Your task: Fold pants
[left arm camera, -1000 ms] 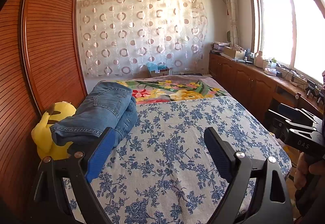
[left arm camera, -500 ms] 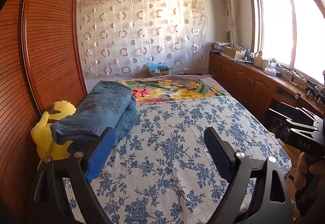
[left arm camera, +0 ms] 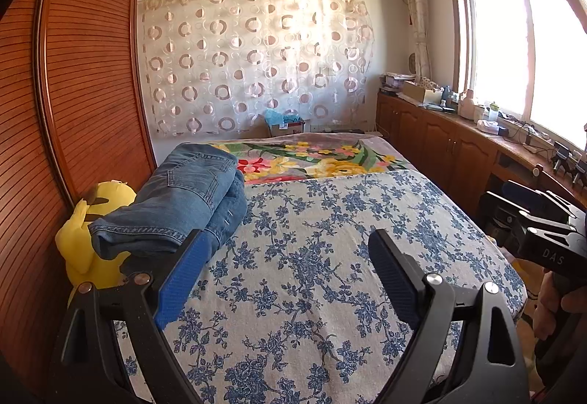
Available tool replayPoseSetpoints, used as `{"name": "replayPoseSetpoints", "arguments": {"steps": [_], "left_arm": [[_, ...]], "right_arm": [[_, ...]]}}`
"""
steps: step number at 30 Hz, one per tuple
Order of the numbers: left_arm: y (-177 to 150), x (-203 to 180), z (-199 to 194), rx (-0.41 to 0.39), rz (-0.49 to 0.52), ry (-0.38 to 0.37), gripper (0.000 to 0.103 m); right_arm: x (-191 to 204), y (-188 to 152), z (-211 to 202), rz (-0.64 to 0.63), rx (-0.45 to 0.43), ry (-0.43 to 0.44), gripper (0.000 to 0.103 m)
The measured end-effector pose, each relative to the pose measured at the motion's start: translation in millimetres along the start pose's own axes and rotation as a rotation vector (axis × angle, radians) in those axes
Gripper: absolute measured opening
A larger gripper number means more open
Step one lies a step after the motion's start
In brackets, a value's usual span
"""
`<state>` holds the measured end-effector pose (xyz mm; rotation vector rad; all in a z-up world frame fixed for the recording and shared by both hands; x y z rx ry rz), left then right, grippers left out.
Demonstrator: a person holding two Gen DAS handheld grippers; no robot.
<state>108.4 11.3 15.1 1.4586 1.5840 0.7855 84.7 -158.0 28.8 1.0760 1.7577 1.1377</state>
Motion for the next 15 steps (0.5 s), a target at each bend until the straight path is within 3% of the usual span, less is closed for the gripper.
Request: {"name": "replayPoseSetpoints", "arguments": {"steps": [15], "left_arm": [[-0.3,0.6,0.7,0.002,0.002,-0.001,0.089]], "right_arm": [[2.0,-0.2,0.9,0.001,0.001,0.001,0.075]]}}
Point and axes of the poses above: each gripper's, at about its wrist camera, not at the fingertips, and z roughly the way its jaws point, x to its left, y to its top, the point moved 8 cm from there along z, roughly the way its jaws point, and after that the axes turned 10 degrees about -z, right-handed, at the moved point
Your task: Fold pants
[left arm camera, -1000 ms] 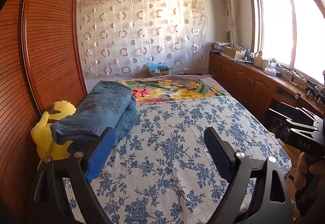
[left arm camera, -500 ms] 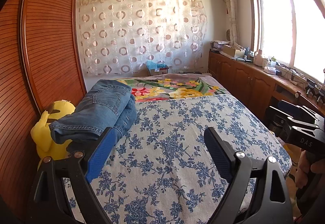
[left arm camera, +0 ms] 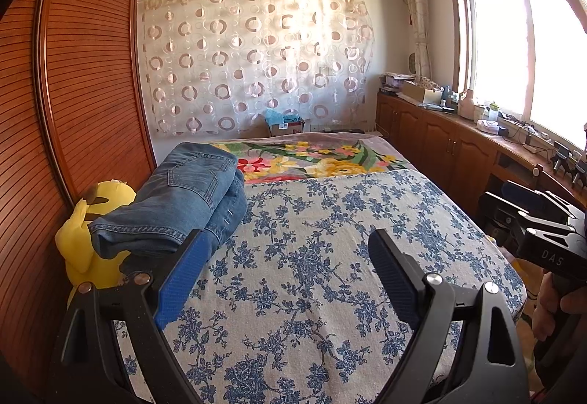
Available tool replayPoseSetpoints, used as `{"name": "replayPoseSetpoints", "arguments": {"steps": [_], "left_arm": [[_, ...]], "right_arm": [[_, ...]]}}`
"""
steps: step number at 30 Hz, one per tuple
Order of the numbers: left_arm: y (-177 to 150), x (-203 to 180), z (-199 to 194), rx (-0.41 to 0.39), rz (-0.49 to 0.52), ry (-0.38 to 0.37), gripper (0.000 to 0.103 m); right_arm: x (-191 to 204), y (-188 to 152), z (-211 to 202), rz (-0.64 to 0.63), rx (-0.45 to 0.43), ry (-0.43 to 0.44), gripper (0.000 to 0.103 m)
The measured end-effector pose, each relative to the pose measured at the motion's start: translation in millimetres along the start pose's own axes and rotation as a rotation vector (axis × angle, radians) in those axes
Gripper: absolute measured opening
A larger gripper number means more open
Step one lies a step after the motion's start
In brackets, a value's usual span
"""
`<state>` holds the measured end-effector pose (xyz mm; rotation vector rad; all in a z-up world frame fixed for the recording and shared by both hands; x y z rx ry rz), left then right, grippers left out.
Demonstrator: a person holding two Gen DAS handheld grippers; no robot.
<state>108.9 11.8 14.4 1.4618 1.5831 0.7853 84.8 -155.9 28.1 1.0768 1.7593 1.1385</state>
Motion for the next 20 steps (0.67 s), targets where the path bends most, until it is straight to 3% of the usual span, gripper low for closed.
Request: {"name": "replayPoseSetpoints", "arguments": {"steps": [20], "left_arm": [[-0.4,1.2,0.2,0.0,0.0,0.001,0.089]], "right_arm": [[3.8,-0.4,1.1,-0.004,0.001,0.003,0.075]]}}
Point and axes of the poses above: each gripper's, at about its wrist camera, not at the fingertips, and z roughly the way its jaws point, x to its left, y to its top, the point moved 8 cm from there along z, roughly the way its jaws point, and after that the axes turned 10 degrees about -z, right-handed, at the moved point
